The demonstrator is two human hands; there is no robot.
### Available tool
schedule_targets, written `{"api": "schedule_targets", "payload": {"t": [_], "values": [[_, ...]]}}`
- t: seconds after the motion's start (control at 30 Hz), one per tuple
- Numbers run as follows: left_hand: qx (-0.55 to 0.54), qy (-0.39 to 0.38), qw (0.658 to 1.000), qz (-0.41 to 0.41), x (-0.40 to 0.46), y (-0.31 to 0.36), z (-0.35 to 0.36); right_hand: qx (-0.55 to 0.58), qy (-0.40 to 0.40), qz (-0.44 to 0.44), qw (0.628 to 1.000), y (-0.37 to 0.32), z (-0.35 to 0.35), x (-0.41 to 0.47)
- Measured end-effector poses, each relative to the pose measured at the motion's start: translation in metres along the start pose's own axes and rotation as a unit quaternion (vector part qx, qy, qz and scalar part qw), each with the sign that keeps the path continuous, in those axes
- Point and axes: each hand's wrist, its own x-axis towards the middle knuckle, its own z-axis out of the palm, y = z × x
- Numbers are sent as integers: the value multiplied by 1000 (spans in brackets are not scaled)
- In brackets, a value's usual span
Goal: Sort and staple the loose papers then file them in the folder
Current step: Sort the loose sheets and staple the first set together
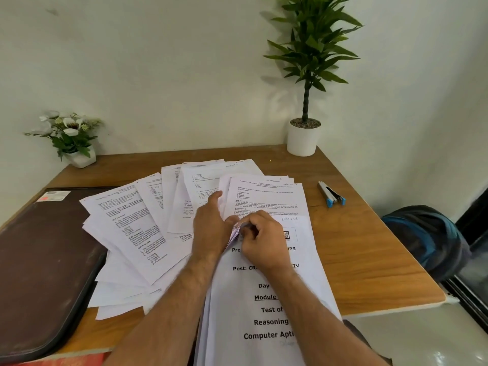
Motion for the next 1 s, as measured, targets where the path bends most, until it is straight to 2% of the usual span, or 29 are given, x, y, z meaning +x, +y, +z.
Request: {"api": "schedule_targets", "payload": {"t": [0.1,0.17,0.3,0.5,0.6,0.8,0.93,1.0], "values": [[117,-3,993,-14,-4,9,3,25,-19,46,998,-1,-7,2],[134,-23,991,-13,-8,12,6,46,-42,90,994,-2,-12,3],[96,-15,995,-9,-8,5,4,61,-71,130,987,-1,-11,2],[15,42,999,12,-2,4,2,52,-68,147,985,-1,-12,5],[11,25,996,86,-5,4,-1,71,-52,149,985,-11,-15,5],[-89,40,974,203,-24,-3,0,62,-45,68,995,-22,-21,-5],[-57,34,968,240,-26,6,-5,27,-16,27,999,-20,-19,-8],[-24,42,957,285,-30,11,-6,20,-2,26,999,-19,-18,-8]]}}
